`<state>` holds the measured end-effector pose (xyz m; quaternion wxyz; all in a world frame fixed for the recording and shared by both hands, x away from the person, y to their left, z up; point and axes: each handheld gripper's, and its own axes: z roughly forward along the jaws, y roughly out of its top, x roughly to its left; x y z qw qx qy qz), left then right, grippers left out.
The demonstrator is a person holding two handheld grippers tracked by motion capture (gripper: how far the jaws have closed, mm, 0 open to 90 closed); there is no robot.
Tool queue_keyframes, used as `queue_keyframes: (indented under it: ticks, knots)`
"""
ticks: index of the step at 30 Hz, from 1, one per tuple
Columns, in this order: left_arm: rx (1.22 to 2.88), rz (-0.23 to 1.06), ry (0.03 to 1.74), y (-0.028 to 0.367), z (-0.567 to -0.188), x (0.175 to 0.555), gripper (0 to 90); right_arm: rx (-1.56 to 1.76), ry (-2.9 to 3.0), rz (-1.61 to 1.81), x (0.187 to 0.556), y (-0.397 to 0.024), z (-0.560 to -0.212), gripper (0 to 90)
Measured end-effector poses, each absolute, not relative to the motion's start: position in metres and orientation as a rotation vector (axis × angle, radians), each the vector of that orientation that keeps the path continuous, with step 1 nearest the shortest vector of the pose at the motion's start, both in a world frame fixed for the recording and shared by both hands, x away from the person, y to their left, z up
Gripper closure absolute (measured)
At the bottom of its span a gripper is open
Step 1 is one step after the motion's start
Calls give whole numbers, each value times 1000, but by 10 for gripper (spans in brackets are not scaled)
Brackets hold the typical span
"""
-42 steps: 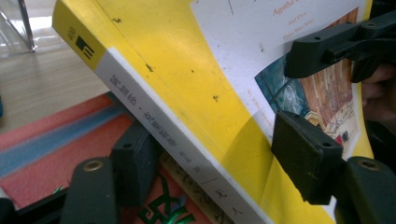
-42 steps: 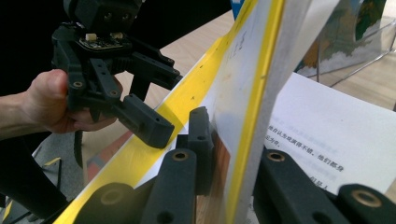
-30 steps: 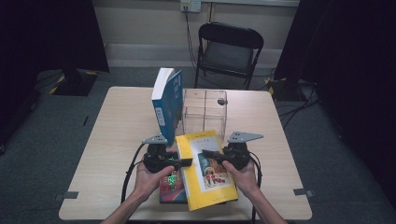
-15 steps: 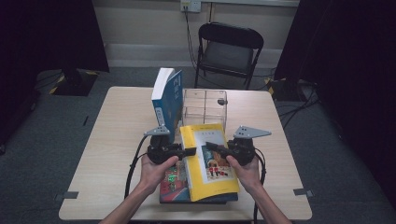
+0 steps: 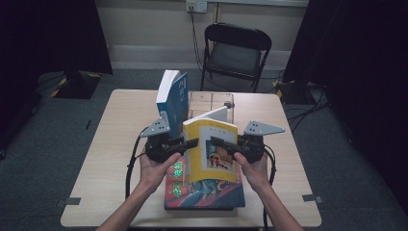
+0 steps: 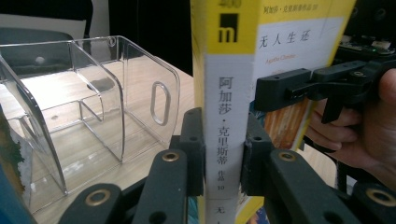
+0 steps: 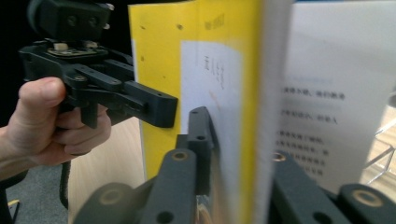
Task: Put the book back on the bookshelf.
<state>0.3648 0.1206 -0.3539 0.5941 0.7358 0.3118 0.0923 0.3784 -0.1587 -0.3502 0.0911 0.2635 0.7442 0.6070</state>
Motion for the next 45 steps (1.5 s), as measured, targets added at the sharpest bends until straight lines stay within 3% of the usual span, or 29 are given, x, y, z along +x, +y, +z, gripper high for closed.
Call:
queue_keyframes:
  ticks: [5, 20, 28, 40, 45]
  knots:
    - [1734, 246, 687, 120, -352, 353, 756, 821, 2182, 1759, 371, -164, -355, 607]
    - [1754, 278, 640, 117, -350, 341, 754, 908, 2216, 1716, 384, -193, -381, 330]
    - [1765, 283, 617, 116, -350, 338, 747, 855, 2254, 1767, 390, -186, -387, 305]
    - [1765, 291, 625, 103, -350, 344, 728, 807, 2274, 1742, 381, -187, -382, 399]
    - [1752, 298, 641, 104, -352, 348, 738, 811, 2274, 1735, 379, -185, -381, 369]
